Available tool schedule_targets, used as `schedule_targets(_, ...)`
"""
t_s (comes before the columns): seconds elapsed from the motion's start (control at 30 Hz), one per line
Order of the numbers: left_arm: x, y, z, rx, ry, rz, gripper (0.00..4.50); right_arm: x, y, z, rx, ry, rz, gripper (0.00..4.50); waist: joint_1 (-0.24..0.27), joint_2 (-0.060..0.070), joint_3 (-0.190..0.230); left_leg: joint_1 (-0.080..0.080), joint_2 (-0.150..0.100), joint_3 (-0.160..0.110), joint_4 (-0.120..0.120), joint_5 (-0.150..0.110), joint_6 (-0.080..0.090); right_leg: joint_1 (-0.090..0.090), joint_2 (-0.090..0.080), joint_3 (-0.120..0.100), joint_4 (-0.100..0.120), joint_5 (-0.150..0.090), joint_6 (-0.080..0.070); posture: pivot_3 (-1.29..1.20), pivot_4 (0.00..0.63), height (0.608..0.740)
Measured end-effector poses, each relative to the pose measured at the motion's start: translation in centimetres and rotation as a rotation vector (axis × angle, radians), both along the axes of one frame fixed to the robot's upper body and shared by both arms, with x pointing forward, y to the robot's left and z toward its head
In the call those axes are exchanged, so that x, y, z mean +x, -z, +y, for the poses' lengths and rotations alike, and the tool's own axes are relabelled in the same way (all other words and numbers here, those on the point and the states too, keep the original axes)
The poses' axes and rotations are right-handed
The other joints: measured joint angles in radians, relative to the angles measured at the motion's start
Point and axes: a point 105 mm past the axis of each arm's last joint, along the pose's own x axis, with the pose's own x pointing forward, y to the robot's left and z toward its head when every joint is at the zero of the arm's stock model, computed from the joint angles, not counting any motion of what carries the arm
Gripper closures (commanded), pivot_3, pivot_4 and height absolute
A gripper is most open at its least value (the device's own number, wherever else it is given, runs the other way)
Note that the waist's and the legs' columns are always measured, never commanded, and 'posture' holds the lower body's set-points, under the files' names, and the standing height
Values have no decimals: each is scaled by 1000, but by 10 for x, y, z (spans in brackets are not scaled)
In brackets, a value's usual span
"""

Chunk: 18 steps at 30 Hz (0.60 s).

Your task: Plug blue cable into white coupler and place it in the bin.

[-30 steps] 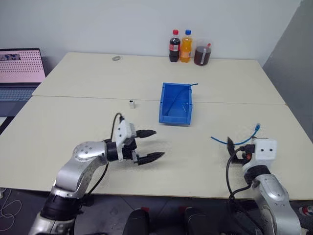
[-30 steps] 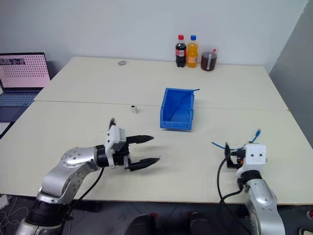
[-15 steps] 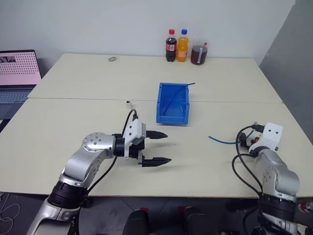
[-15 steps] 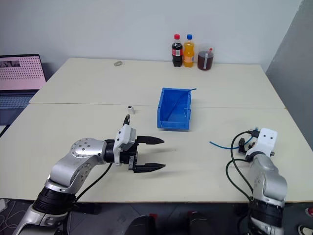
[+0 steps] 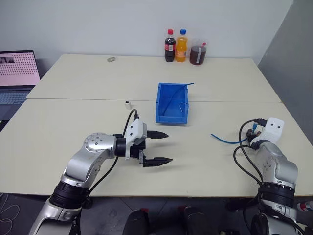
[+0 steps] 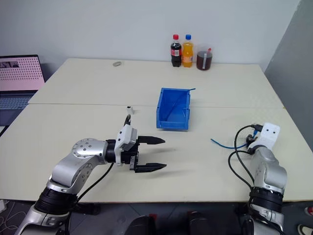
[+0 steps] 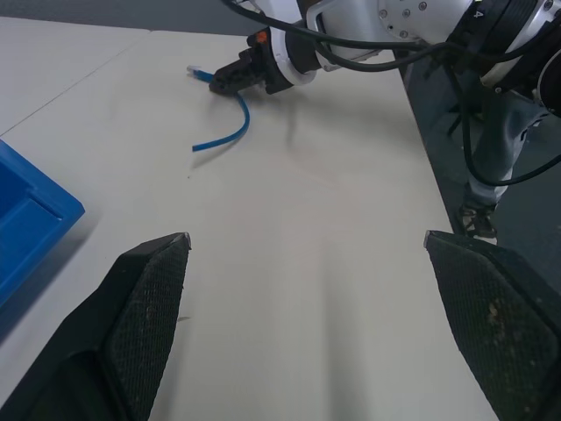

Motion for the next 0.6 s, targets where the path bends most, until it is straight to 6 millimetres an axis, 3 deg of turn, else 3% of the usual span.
schedule_targets(0.2, 0, 0, 0, 1, -4, -1, 0, 0, -2, -8, 45, 9, -15, 4450, -1, 0, 0, 0, 0, 0, 0, 0, 0, 0, 0, 0, 0, 0, 0, 0, 150, 740)
schedule_targets(0.27, 1, 1, 1, 1, -13, 2, 0, 1, -8, -9, 56, -52, -15, 4450, 0, 2, 1, 0, 0, 0, 0, 0, 0, 0, 0, 0, 0, 0, 0, 0, 150, 740)
schedule_targets(0.47, 2, 8, 13, 9, -80, 20, 0, 3, -50, -11, -6, -300, -38, 4450, -1, 5, 3, 0, 0, 1, -1, 0, 0, 0, 0, 1, 0, 0, 0, 0, 150, 740)
schedule_targets(0.6, 2, 19, 38, 32, -179, 51, 0, -2, -93, 31, -260, -729, -59, 4450, -9, 8, 5, 0, 0, 0, -1, 0, 0, -1, 0, 1, -1, -3, 4, 0, 150, 740)
